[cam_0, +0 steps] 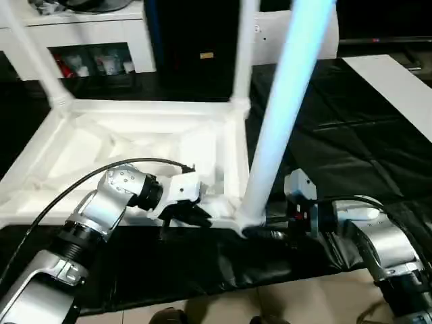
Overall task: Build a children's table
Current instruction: Rotate leg to tighten
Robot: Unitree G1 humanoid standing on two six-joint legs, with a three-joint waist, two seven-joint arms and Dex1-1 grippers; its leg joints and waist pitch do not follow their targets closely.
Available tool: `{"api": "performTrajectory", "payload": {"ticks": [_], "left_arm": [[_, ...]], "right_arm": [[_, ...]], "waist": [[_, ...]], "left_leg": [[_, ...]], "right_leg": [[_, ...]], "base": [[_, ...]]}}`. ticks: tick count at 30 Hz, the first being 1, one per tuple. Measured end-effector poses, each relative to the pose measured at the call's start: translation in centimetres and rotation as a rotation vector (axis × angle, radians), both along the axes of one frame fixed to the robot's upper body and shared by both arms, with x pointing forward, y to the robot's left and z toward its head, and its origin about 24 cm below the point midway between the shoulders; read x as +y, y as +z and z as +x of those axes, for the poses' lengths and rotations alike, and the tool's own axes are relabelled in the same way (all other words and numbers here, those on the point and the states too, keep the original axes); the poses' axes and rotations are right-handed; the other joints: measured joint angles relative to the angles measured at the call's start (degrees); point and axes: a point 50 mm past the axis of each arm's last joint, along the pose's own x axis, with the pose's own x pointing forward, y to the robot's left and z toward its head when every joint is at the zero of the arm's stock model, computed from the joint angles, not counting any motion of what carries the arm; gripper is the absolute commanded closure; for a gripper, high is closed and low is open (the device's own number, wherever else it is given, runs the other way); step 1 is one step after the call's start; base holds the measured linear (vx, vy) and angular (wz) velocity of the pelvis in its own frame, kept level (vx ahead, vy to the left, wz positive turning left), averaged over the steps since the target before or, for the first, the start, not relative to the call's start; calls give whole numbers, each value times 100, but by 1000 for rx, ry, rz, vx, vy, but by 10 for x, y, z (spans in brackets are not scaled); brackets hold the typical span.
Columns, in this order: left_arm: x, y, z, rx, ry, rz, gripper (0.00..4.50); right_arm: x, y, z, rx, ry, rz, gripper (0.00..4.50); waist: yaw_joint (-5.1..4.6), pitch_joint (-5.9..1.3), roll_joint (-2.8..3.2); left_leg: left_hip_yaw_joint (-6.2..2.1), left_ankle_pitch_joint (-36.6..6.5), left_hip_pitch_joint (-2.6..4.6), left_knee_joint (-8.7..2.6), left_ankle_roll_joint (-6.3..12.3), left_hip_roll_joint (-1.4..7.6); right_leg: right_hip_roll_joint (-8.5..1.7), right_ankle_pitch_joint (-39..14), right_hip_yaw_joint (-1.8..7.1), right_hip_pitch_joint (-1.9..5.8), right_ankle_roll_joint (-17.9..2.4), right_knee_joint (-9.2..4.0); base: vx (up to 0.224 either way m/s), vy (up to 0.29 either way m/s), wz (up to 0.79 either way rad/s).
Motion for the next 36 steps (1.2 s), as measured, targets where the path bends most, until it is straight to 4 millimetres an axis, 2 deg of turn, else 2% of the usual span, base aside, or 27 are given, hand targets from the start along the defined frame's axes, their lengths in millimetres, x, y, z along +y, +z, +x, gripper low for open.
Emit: {"api": "performTrajectory", "payload": {"ticks": [14,23,26,30,33,36], "left_arm": [[-1,-1,-2,-2,-66,13,450],[0,-1,-1,2,-53,4,450],[-3,-3,-1,18,-9,-15,450],[-2,-7,4,31,187,-47,450],[-5,-9,8,33,315,-55,450],[-19,-13,12,50,462,-97,450]], "right_arm": [[3,1,4,4,103,-13,168],[4,-1,2,8,96,2,182],[6,-4,-1,30,32,35,183],[9,-11,3,35,-195,76,183],[16,-15,11,22,-373,93,183],[20,-15,22,16,-582,91,184]], "waist": [[19,-2,-3],[25,-6,-10],[24,-7,-8],[-30,-10,-14],[-169,-8,-21],[-315,-6,-27]], "left_leg": [[0,2,-3,19,5,2],[0,3,-2,23,6,6],[0,6,2,26,8,6],[1,10,38,30,8,6],[1,11,68,29,5,3],[1,11,90,28,5,-5]], "right_leg": [[-4,1,-3,9,-1,8],[-4,1,-7,10,-1,16],[-5,2,-7,14,-3,20],[-6,15,-7,35,-24,23],[-6,0,-3,51,1,12],[-9,-2,2,69,4,-9]], "base": [[0,0,0],[0,0,0],[0,0,0],[0,0,0],[0,0,0],[0,0,0]]}}
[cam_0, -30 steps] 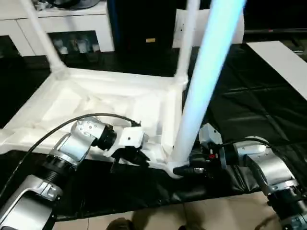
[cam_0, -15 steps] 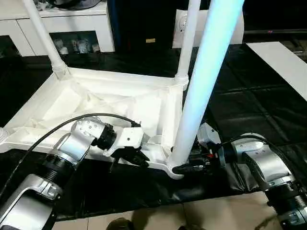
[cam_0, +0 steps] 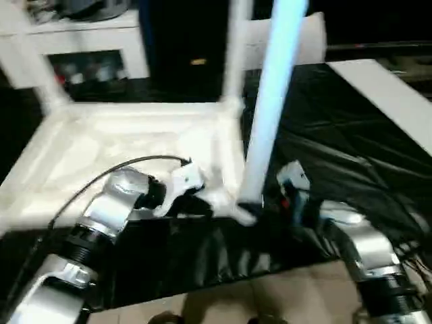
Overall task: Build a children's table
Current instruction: Rotate leg to tighten
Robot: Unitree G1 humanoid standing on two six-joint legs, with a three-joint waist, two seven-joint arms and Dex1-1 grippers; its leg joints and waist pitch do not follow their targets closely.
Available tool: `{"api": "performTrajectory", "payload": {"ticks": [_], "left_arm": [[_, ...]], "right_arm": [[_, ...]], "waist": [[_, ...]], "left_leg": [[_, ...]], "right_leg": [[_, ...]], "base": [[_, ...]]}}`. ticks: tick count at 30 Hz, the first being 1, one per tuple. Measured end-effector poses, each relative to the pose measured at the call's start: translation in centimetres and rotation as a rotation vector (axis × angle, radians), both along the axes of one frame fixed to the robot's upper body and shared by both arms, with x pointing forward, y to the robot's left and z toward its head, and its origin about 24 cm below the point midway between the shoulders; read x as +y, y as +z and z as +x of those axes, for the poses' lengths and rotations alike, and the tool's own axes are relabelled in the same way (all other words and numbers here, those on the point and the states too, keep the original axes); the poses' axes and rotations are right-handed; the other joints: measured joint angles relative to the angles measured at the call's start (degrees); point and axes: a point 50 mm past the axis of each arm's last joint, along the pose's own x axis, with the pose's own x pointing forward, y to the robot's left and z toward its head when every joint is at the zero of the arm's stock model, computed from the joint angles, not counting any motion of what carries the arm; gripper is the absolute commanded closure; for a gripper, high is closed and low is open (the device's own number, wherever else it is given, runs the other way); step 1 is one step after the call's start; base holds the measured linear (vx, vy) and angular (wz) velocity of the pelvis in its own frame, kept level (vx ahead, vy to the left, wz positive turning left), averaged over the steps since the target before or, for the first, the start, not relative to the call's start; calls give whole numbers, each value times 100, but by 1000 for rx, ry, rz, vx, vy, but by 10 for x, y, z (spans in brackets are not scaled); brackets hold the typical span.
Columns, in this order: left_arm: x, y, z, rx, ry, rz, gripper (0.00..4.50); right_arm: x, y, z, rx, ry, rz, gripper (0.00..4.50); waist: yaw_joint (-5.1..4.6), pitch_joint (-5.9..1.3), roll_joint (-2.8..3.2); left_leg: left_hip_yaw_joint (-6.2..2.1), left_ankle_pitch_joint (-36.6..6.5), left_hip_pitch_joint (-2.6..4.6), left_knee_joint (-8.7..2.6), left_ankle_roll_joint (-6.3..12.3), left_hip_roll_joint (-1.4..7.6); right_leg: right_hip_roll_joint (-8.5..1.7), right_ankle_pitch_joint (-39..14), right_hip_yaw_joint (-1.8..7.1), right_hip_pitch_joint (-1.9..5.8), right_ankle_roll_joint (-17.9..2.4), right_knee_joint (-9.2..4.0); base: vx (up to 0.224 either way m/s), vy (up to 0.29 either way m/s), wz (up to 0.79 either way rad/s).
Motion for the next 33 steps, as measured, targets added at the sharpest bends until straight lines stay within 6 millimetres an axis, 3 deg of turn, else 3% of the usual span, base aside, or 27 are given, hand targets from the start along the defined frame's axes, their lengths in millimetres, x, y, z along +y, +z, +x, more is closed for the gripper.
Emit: {"api": "performTrajectory", "payload": {"ticks": [4,11,12,17,22,28,33], "left_arm": [[-20,-2,4,-7,153,-39,450],[-28,0,6,-13,226,-44,450],[-28,0,6,-15,226,-42,450],[-29,2,6,-52,201,-30,450],[-25,4,4,-92,123,-14,450],[-8,6,1,-104,-15,9,450],[6,7,-4,-104,-144,37,450]], "right_arm": [[8,3,14,11,-227,-28,184],[16,7,20,-4,-332,-74,184],[16,7,20,-7,-332,-74,150],[16,8,20,-27,-332,-70,95],[11,9,14,-45,-261,-48,64],[-4,10,-1,-70,-52,-60,6],[-15,15,-8,-71,121,-53,6]], "waist": [[-47,3,-5],[-25,-3,-11],[-24,-4,-11],[-11,-3,-10],[-11,-3,-11],[9,-2,-11],[54,-2,-12]], "left_leg": [[0,0,-3,0,0,-6],[0,0,-4,-19,0,-9],[0,0,-4,-22,0,-9],[0,0,-22,-35,0,-10],[0,-3,-44,-42,-3,-10],[0,-4,-51,-69,-6,2],[0,-4,-54,-56,-7,4]], "right_leg": [[0,0,10,-10,0,-9],[2,1,15,-12,1,-9],[2,1,15,-12,1,-9],[4,3,15,-33,1,-8],[4,30,15,-55,-11,-8],[11,20,-1,-68,5,-7],[10,20,-5,-65,5,-6]], "base": [[0,0,0],[0,0,0],[0,0,0],[0,0,0],[0,0,0],[0,0,0],[0,0,0]]}}
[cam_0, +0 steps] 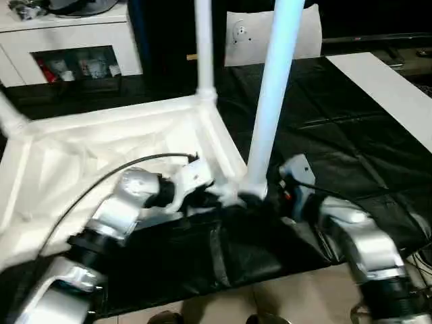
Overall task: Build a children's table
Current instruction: Rotate leg to tighten
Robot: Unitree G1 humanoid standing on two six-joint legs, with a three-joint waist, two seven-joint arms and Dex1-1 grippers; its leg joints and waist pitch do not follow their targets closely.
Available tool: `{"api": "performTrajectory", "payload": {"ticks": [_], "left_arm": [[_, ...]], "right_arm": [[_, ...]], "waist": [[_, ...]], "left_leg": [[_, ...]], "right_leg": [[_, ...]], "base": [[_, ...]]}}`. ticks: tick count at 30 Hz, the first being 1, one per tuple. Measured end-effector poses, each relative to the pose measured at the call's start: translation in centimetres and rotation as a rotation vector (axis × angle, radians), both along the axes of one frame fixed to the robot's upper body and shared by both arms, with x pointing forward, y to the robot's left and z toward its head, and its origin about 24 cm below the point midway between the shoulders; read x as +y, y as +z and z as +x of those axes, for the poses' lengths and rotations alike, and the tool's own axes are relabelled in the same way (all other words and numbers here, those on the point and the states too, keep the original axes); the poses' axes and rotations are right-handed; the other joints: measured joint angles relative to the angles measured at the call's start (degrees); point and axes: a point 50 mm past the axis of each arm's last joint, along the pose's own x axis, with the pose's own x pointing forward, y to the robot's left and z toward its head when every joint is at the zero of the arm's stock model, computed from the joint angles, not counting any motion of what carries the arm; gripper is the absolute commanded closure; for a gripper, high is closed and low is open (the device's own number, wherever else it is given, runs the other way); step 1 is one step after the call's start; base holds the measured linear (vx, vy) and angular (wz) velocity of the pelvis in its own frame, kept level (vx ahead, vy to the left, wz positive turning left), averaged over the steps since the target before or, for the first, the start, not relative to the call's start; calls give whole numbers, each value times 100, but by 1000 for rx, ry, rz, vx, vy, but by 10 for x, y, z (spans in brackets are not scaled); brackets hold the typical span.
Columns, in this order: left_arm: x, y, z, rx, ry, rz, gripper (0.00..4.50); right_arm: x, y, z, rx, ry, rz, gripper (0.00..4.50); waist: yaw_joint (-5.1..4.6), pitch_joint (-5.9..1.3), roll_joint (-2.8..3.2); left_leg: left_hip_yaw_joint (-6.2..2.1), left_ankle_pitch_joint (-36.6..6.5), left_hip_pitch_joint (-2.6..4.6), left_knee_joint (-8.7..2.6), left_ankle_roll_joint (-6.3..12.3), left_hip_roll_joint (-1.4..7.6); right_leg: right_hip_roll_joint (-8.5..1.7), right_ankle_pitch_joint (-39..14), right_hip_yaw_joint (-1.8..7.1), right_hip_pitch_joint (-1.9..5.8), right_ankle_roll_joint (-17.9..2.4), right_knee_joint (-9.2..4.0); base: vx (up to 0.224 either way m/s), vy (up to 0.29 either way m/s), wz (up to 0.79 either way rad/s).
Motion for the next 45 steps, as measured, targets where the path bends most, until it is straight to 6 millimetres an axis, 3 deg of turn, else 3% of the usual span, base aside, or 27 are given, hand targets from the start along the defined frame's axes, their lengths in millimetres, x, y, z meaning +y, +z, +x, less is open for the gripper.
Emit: {"api": "performTrajectory", "payload": {"ticks": [8,13,19,35,36,45], "left_arm": [[8,0,-9,62,-193,17,450],[6,0,-12,79,-296,43,450],[6,3,-12,89,-372,72,450],[5,1,-14,88,-416,76,450],[5,1,-14,88,-418,76,450],[7,1,-14,87,-419,76,450]], "right_arm": [[-14,8,-10,31,243,-22,6],[-13,9,-14,65,368,-53,6],[-8,9,-12,64,455,-66,6],[-2,7,-18,117,602,-92,131],[-2,7,-18,115,603,-94,153],[-2,5,-18,100,612,-101,196]], "waist": [[148,0,-1],[247,0,-1],[290,-2,-5],[324,-4,-8],[325,-4,-8],[329,-7,-13]], "left_leg": [[0,0,-8,31,2,-3],[0,0,-7,39,2,2],[0,1,-13,50,3,2],[-2,1,-23,60,5,7],[-2,1,-24,60,5,8],[-3,1,-23,65,5,11]], "right_leg": [[-10,5,0,11,-8,10],[-10,5,-2,10,-8,20],[-13,6,-4,13,-10,22],[-15,7,-17,11,-12,27],[-15,7,-19,11,-12,27],[-15,7,-22,13,-12,32]], "base": [[0,0,0],[0,0,0],[0,0,0],[0,0,0],[0,0,0],[0,0,0]]}}
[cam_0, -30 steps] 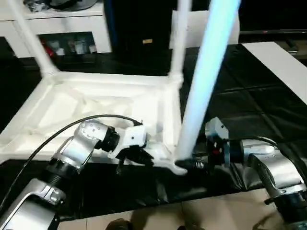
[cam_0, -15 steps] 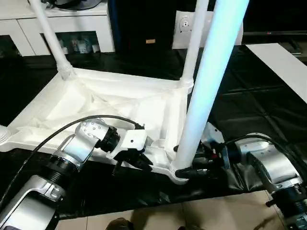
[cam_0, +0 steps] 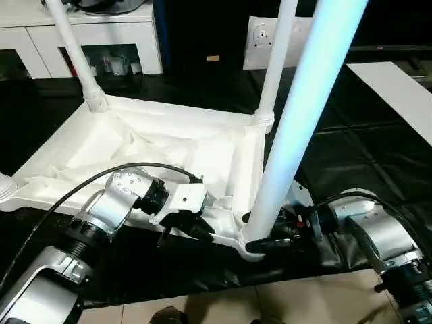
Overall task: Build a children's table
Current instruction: Rotate leg to tighten
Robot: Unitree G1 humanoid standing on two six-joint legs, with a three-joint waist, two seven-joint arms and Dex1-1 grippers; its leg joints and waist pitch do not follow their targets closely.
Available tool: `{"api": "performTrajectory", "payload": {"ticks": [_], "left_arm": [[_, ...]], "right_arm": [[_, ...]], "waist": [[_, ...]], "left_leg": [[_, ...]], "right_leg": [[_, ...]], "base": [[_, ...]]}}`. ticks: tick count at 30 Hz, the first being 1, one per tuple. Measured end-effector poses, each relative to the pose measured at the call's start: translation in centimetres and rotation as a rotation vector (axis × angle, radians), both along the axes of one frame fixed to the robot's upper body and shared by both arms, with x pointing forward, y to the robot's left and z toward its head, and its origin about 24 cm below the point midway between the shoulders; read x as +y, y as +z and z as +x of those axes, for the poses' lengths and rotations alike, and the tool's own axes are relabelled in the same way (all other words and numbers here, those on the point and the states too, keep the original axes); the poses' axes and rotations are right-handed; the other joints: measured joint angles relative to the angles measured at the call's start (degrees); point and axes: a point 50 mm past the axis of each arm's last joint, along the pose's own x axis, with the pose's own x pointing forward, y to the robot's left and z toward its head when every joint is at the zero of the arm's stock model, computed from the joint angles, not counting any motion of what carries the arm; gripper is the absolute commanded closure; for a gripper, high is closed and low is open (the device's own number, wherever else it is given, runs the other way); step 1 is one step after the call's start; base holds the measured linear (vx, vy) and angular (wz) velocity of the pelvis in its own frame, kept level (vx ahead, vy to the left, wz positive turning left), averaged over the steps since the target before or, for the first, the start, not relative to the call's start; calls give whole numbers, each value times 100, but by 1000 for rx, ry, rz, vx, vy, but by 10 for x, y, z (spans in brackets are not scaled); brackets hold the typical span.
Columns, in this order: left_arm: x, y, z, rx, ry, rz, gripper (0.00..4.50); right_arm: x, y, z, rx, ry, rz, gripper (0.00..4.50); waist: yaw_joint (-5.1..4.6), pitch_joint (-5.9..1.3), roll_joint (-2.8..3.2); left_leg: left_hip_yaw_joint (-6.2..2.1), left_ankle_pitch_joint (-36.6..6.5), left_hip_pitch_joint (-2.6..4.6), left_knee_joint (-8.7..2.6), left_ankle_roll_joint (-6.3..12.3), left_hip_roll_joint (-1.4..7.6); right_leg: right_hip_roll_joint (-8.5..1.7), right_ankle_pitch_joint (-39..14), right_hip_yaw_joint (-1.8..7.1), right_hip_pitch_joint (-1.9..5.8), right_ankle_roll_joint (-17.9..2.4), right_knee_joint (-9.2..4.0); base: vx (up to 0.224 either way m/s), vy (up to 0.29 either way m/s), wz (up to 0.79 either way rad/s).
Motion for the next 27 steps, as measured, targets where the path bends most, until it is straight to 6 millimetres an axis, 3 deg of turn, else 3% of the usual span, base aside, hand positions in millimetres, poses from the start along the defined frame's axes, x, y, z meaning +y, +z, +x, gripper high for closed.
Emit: {"api": "performTrajectory", "payload": {"ticks": [9,14,18,21,24,27], "left_arm": [[0,-2,0,27,45,-25,450],[6,-6,0,51,172,-35,450],[8,-9,6,49,382,-38,450],[-7,-13,13,40,553,-77,450],[-24,-15,17,46,690,-120,450],[-33,-16,20,56,775,-141,450]], "right_arm": [[3,-2,-1,6,-35,26,198],[8,-10,-2,30,-182,68,198],[19,-18,9,15,-446,110,198],[23,-20,28,16,-708,123,198],[26,-20,42,11,-899,114,199],[32,-19,50,10,-1013,107,199]], "waist": [[-6,-1,1],[-87,0,-1],[-287,2,-6],[-451,3,-6],[-557,4,-8],[-590,3,-10]], "left_leg": [[0,1,8,6,-1,6],[0,0,75,5,-3,8],[-3,0,126,-1,-4,4],[-6,-1,136,2,-3,-32],[-22,-1,124,-2,-2,-33],[-20,-3,119,-3,1,-38]], "right_leg": [[0,2,-6,4,-4,12],[1,-2,-8,58,5,9],[-4,-14,-15,90,25,-21],[-69,-16,-58,80,27,-40],[-71,-17,-82,90,29,-124],[-70,-16,-76,92,28,-164]], "base": [[0,0,0],[0,0,0],[-13,0,-1],[0,0,0],[0,0,0],[0,0,0]]}}
